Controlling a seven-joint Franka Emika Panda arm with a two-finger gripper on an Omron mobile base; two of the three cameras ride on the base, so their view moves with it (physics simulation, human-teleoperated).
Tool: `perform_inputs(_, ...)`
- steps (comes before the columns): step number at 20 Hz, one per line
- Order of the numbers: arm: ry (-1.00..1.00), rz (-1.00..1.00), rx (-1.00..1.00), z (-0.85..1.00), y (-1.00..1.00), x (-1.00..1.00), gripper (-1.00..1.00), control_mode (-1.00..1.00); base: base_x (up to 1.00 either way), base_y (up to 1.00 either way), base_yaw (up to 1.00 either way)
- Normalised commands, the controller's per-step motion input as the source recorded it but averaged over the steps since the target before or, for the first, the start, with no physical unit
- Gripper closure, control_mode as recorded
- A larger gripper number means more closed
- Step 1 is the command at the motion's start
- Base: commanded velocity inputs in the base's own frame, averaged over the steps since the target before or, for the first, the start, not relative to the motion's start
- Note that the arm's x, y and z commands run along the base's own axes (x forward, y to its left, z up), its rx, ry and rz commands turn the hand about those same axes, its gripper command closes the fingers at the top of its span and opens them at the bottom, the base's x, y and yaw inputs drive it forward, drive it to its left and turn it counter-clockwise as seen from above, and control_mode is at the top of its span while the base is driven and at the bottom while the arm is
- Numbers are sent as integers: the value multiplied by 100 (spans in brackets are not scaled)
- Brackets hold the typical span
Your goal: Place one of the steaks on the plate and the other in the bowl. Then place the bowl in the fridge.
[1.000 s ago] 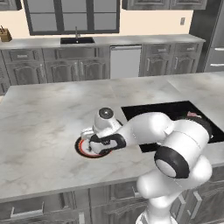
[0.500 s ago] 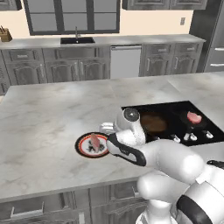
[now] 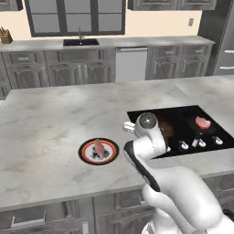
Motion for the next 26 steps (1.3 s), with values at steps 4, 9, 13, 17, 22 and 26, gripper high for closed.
perform_inputs(4,0,-28,0,47,-76,0,-100,-100,0,0,0)
perform_inputs(9,1,-22,2,46,-77,0,-100,-100,0,0,0)
perform_inputs(13,15,-11,8,48,-92,0,-100,-100,0,0,0)
perform_inputs(17,24,-5,7,39,-87,4,-100,-100,0,0,0)
perform_inputs(22,23,0,1,29,-67,13,-100,-100,0,0,0)
perform_inputs(26,11,0,0,9,-60,11,-100,-100,0,0,0)
